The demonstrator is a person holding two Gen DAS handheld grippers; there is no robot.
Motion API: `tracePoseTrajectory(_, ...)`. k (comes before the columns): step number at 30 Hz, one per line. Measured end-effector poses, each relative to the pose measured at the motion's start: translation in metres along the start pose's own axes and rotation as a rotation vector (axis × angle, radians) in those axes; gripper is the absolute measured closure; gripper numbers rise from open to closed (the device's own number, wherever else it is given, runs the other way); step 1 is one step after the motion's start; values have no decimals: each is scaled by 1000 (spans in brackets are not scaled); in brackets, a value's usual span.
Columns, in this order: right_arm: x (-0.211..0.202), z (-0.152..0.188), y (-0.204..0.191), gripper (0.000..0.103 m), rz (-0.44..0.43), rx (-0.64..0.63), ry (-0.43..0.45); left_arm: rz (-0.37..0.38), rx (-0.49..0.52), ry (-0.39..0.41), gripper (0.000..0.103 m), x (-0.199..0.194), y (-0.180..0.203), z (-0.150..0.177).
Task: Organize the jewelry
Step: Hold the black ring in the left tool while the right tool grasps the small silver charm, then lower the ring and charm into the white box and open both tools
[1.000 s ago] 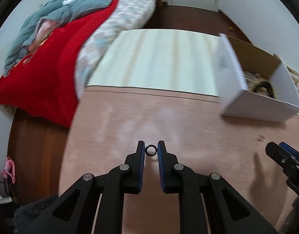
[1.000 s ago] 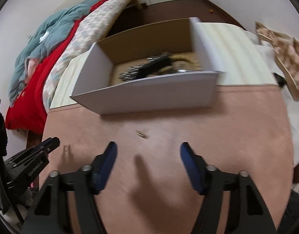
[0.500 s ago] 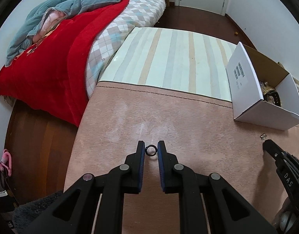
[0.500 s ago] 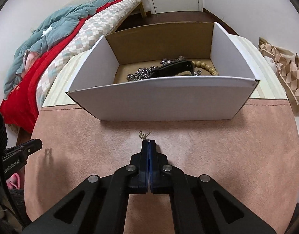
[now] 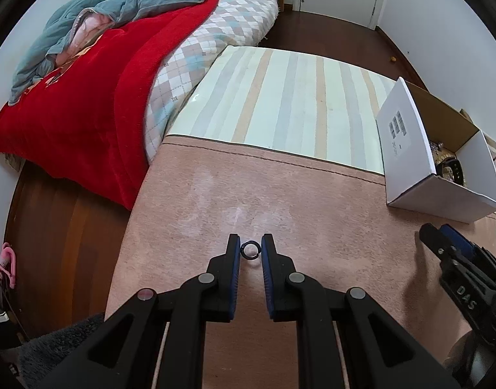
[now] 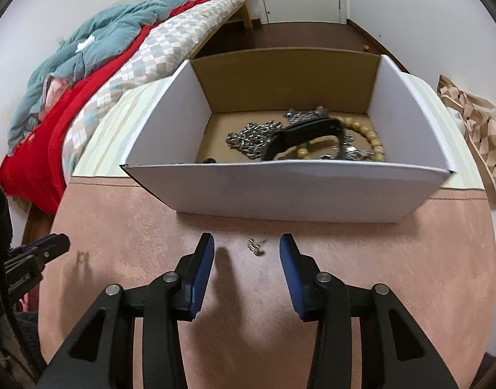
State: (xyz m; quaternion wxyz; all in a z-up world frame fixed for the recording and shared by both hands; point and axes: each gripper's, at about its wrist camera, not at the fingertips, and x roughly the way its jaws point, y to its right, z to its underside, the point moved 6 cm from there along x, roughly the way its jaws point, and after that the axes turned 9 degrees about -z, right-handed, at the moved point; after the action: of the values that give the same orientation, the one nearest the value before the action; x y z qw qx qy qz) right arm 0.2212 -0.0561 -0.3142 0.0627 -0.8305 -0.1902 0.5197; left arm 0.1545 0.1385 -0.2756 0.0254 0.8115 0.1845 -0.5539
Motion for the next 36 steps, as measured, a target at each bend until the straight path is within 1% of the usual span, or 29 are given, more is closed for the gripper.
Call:
tracePoseTrajectory(2, 2, -2, -3, 61, 37, -23, 9, -2, -3, 2, 93, 0, -2, -1)
tracePoseTrajectory(3, 4, -3, -4, 71, 60, -34, 9, -3, -4, 3, 93, 0, -3, -2)
tracePoseTrajectory(4, 5, -3, -6, 94, 81, -52, 11, -3, -3, 4, 93, 0, -3, -2)
tracePoseTrajectory(5, 5, -2, -5, 94, 89, -56, 13, -3, -2, 5, 93, -1, -3, -2)
tracePoseTrajectory(8, 2, 1, -3, 94, 79, -57, 22, 0, 2, 11, 93, -4, -1, -3)
tracePoseTrajectory(10, -6, 5, 4, 94, 52, -22, 39, 8, 6, 14, 93, -6, 1, -3)
tracePoseTrajectory(16, -51, 6, 29, 94, -30, 99, 108, 42, 26, 33, 93, -23, 17, -7)
tracePoseTrajectory(18, -69, 1, 37, 94, -48, 130, 130, 70, 32, 36, 93, -30, 26, -11)
tracePoseTrajectory(20, -87, -8, 43, 94, -65, 151, 158, 100, 37, 45, 93, -39, 38, -19)
tracePoseTrajectory(23, -115, -34, 51, 94, -96, 171, 207, 152, 58, 67, 93, -55, 63, -40)
tracePoseTrajectory(27, -126, -72, 62, 94, -118, 168, 220, 231, 98, 79, 93, -67, 103, -81)
tracePoseTrajectory(29, -120, -92, 70, 94, -128, 163, 202, 249, 127, 80, 93, -66, 122, -101)
tracePoseTrajectory(31, -109, -108, 76, 94, -140, 161, 170, 248, 156, 76, 93, -59, 138, -121)
tracePoseTrajectory(36, -76, -137, 91, 94, -145, 161, 88, 243, 221, 14, 92, -34, 164, -141)
